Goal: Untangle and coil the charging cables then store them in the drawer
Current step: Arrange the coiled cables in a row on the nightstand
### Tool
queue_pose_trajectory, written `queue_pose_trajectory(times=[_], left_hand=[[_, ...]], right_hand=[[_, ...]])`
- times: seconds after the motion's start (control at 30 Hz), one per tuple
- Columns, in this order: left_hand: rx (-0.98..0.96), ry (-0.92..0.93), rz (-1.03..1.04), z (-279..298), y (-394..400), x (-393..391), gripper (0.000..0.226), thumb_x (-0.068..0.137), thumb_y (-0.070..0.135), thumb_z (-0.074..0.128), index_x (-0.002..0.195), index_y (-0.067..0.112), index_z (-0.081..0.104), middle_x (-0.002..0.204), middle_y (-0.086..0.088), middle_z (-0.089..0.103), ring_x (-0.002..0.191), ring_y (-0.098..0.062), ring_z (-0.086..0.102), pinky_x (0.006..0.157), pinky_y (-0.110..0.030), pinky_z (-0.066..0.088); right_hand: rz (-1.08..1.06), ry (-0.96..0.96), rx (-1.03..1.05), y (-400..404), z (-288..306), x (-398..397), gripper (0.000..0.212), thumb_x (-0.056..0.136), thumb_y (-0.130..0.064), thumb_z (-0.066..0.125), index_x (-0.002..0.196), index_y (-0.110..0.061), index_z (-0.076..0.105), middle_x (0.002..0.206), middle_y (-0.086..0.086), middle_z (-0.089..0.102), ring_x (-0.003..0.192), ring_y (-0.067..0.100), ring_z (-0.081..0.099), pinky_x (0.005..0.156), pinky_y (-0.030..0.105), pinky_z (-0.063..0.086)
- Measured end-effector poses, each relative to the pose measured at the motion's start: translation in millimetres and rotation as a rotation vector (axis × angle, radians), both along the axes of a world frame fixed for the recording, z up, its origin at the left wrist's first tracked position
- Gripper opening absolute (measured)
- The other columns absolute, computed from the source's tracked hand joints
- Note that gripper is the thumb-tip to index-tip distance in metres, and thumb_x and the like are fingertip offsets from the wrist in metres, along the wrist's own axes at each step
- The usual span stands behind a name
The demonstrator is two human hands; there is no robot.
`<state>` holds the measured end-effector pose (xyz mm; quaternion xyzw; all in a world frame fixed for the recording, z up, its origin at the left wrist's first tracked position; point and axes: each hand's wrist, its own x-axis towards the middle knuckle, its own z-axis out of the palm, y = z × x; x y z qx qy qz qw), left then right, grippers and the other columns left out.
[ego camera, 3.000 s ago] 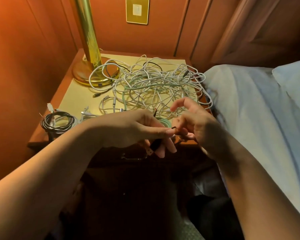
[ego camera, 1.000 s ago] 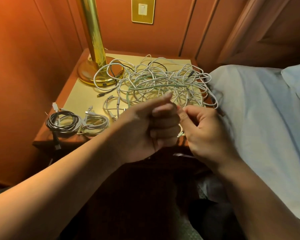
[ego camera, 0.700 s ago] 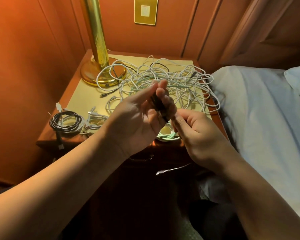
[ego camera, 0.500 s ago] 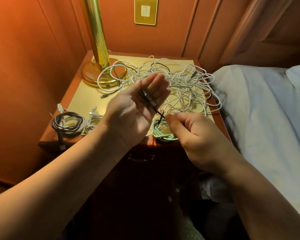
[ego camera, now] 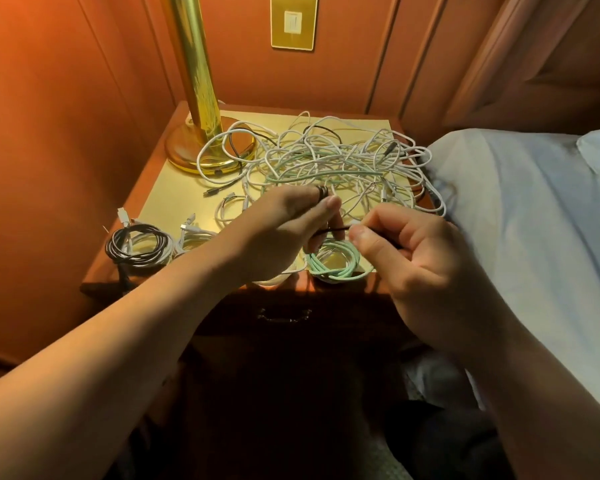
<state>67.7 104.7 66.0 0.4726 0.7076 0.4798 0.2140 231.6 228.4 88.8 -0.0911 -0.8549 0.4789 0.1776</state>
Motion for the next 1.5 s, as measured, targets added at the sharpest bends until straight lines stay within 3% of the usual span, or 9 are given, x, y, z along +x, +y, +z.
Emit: queue_pose_trajectory(times=[0.1,0.3,0.4,0.6,0.8,1.1,1.27,1.4,1.5], left_hand=[[-0.046,-0.106,-0.157,5,1,11,0.063,0.107,0.046,0.030,0.072,0.005,0.061,0.058,-0.011,0.044,0.052,-0.025,0.043,0.056,-0.036,0.041],[-0.043,-0.677,-0.444,8,3,18,0.049,0.104,0.035,0.032,0.057,0.021,0.037,0.051,0.005,0.027,0.042,-0.013,0.023,0.043,-0.027,0.030],[-0.031,-0.880,-0.523,9,1,17,0.047,0.104,0.034,0.035,0.058,0.023,0.030,0.050,0.005,0.022,0.039,-0.012,0.027,0.045,-0.025,0.044],[0.019,-1.163,-0.400,19,-5,26,0.055,0.105,0.034,0.043,0.052,0.020,0.043,0.048,0.004,0.032,0.043,-0.011,0.049,0.057,-0.030,0.059],[0.068,-1.090,0.151,31,-8,40,0.031,0.090,0.032,0.065,0.069,0.014,0.053,0.055,0.002,0.041,0.050,-0.010,0.056,0.052,-0.025,0.056],[0.058,-0.885,0.307,21,-4,28,0.041,0.108,0.030,0.045,0.069,0.018,0.039,0.055,0.002,0.032,0.049,-0.013,0.036,0.049,-0.026,0.032],[-0.022,-0.602,0.226,19,-10,15,0.050,0.109,0.029,0.044,0.060,0.021,0.035,0.052,0.005,0.026,0.044,-0.011,0.020,0.042,-0.022,0.018],[-0.027,-0.596,0.206,16,-13,13,0.058,0.108,0.029,0.046,0.050,0.025,0.039,0.049,0.005,0.027,0.042,-0.011,0.020,0.043,-0.020,0.017],[-0.022,-0.641,0.245,12,-18,6,0.055,0.109,0.028,0.044,0.055,0.024,0.032,0.052,0.004,0.023,0.045,-0.013,0.017,0.044,-0.022,0.014]], right_hand=[[-0.032,0.062,-0.001,6,1,2,0.032,0.105,-0.023,0.059,0.074,-0.026,0.060,0.058,0.000,0.047,0.057,0.032,0.046,0.053,0.050,0.044],[0.059,-0.029,-0.132,18,2,4,0.011,0.106,-0.028,0.059,0.108,-0.023,0.068,0.076,0.023,0.061,0.067,0.041,0.057,0.062,0.058,0.049],[0.169,-0.082,-0.135,20,1,1,0.024,0.098,-0.027,0.057,0.114,-0.026,0.075,0.094,0.012,0.074,0.091,0.033,0.070,0.079,0.052,0.058],[0.186,-0.052,-0.088,17,-5,-3,0.016,0.102,-0.034,0.056,0.098,-0.024,0.068,0.084,0.020,0.065,0.078,0.043,0.060,0.069,0.065,0.049],[0.154,-0.043,-0.011,10,-5,-15,0.020,0.101,-0.033,0.055,0.093,-0.016,0.063,0.079,0.014,0.061,0.072,0.034,0.057,0.061,0.047,0.047],[0.086,-0.091,0.094,10,-11,-31,0.020,0.106,-0.034,0.055,0.089,-0.025,0.060,0.066,0.002,0.056,0.058,0.011,0.046,0.054,0.037,0.038],[0.152,-0.088,-0.003,13,-8,-35,0.030,0.100,-0.036,0.055,0.084,-0.014,0.067,0.073,0.009,0.064,0.070,0.027,0.059,0.067,0.041,0.050],[0.194,-0.097,-0.060,24,-7,-33,0.027,0.097,-0.030,0.055,0.084,-0.011,0.070,0.069,-0.010,0.062,0.067,0.002,0.057,0.068,0.019,0.044],[0.222,-0.236,-0.005,36,-10,-30,0.028,0.094,-0.039,0.054,0.081,-0.022,0.073,0.082,-0.009,0.064,0.080,0.005,0.060,0.076,0.029,0.045]])
